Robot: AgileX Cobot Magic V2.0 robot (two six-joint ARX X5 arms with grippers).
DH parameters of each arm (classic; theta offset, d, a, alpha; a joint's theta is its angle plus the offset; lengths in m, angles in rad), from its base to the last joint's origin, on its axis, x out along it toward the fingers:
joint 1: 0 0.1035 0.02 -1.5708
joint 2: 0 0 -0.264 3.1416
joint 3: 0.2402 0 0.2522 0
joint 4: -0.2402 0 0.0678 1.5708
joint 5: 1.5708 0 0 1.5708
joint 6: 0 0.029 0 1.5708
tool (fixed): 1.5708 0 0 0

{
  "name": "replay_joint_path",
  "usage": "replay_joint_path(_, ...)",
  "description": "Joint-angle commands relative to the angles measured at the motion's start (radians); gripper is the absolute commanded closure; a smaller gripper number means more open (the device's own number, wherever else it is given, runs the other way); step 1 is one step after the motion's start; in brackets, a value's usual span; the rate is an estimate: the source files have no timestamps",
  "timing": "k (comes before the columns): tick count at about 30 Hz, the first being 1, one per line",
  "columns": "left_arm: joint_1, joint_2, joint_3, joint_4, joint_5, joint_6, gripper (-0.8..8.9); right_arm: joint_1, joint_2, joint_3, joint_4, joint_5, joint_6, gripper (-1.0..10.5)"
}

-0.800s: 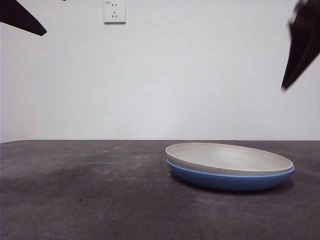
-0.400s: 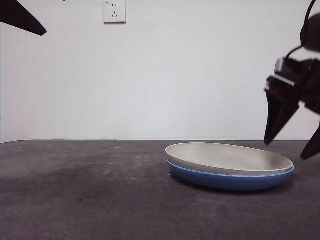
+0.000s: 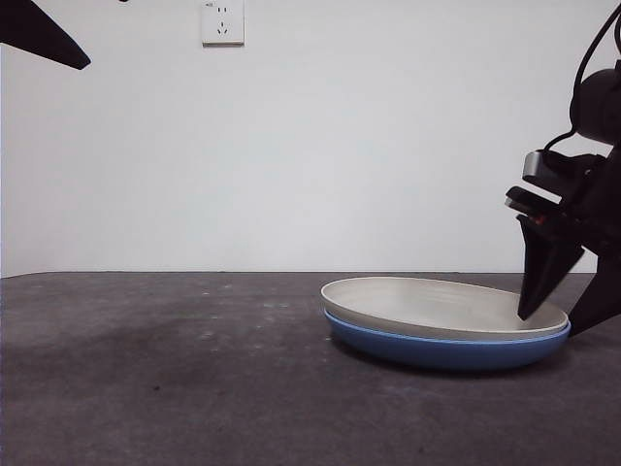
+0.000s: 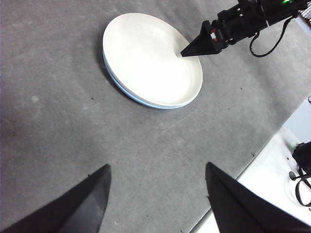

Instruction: Pick up the white plate, put it on the blue plate, put it on desk

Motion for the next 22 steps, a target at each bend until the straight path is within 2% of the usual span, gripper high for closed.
replay_joint_path(1, -0.005, 0.006, 0.009, 0.009, 0.005, 0.016, 5.02, 0.0, 0.022, 0.005, 0.007, -0.004, 0.01, 8.1)
replay_joint_path(5, -0.005, 0.006, 0.009, 0.008, 0.005, 0.016, 5.02, 0.0, 0.021, 0.005, 0.017, 0.004, 0.011, 9.4)
replay_joint_path(15, -0.005, 0.006, 0.009, 0.005, 0.005, 0.015, 5.02, -0.01, 0.004, 0.005, 0.036, 0.007, 0.074, 9.4)
replay_joint_path(22, -0.005, 0.006, 0.009, 0.006, 0.005, 0.016, 5.02, -0.006, -0.091, 0.005, 0.047, -0.016, 0.106, 9.4)
